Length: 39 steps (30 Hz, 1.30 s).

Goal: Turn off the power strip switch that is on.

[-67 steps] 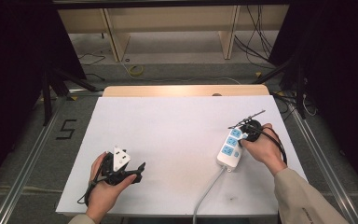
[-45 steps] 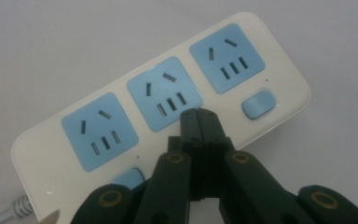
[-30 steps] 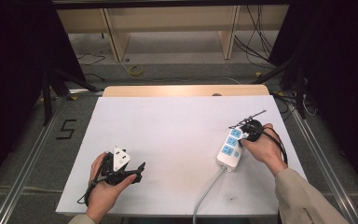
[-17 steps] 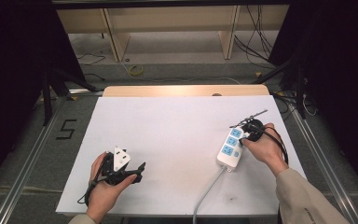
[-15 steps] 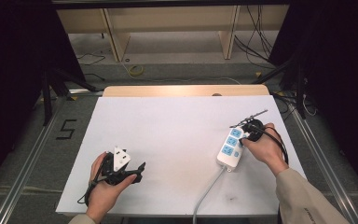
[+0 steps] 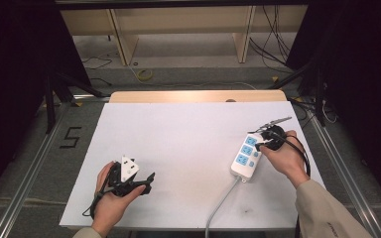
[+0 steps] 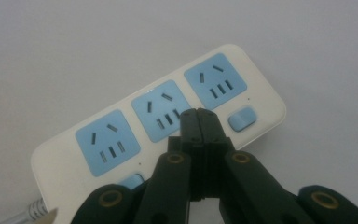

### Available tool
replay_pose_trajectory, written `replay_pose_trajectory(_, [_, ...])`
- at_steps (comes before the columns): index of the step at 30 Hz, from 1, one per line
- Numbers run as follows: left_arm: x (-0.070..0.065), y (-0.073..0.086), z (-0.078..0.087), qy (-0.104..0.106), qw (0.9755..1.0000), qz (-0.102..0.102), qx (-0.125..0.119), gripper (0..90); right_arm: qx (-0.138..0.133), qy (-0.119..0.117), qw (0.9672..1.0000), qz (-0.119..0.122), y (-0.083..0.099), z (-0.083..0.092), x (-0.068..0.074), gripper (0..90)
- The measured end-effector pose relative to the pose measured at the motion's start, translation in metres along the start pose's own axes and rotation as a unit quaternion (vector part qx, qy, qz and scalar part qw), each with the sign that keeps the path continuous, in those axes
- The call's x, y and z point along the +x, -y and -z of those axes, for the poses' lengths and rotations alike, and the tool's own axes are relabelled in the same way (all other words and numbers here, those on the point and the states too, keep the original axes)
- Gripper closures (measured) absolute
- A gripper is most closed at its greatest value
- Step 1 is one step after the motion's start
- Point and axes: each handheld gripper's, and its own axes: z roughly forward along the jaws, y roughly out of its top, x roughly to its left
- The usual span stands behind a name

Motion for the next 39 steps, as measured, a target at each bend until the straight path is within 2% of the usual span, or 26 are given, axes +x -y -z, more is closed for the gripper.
replay_pose_trajectory(9, [0.000,0.000,0.000,0.001,1.0000,0.002,0.000,18.7,-0.010,-0.004,0.9999,0.008,0.003,0.007,0.004,90.0])
replay_pose_trajectory(15, [0.000,0.000,-0.001,0.001,1.0000,0.001,0.002,18.7,-0.027,-0.008,0.9995,0.014,0.009,0.014,0.008,90.0])
replay_pose_trajectory(30, [0.000,0.000,-0.001,0.001,1.0000,0.000,0.003,18.7,-0.063,-0.039,0.9967,0.033,0.026,0.030,0.019,90.0])
replay_pose_trajectory(31, [0.000,0.000,-0.001,0.001,1.0000,0.000,0.003,18.8,-0.068,-0.046,0.9960,0.034,0.028,0.032,0.020,90.0])
replay_pose_trajectory(39, [-0.001,0.000,-0.002,0.003,1.0000,-0.002,0.006,18.8,-0.077,-0.062,0.9943,0.039,0.036,0.038,0.024,90.0])
